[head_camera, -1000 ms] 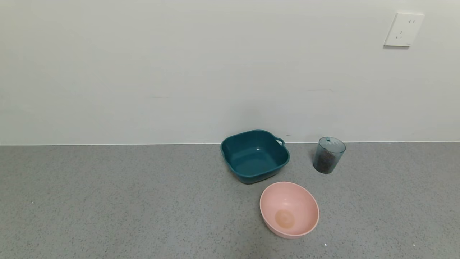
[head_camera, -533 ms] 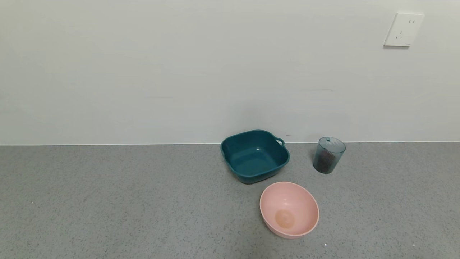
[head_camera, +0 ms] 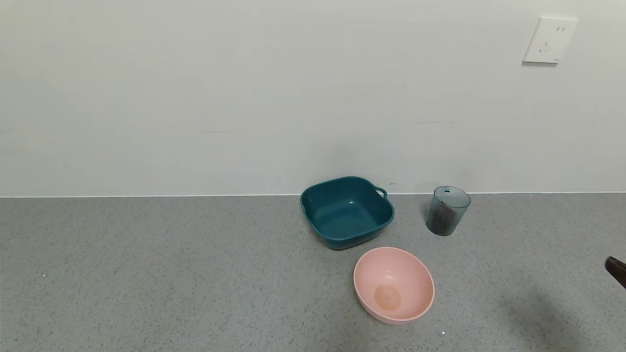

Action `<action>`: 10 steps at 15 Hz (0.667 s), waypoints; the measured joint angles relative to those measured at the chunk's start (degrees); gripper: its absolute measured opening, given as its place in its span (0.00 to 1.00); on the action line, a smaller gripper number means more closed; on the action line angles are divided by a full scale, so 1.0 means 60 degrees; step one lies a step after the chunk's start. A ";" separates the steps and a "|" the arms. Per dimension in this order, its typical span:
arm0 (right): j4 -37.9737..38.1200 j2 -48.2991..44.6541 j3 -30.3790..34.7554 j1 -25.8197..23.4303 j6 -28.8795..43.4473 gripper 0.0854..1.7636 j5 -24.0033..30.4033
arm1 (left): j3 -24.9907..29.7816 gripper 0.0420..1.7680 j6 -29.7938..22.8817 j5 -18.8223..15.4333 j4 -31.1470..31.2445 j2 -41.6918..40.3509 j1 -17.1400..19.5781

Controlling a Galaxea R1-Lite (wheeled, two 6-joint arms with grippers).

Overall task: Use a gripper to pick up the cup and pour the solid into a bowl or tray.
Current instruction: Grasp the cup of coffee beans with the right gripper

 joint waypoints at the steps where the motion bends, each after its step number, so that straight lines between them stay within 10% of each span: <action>1: -0.0479 0.0776 -0.0043 0.0008 -0.0006 0.97 0.0014 | 0.0000 0.99 0.0000 0.0000 0.0002 0.0000 0.0000; 10: -0.5067 0.6747 0.0161 0.0100 -0.0081 0.97 0.0022 | 0.0000 0.99 0.0000 -0.0004 0.0002 0.0000 0.0000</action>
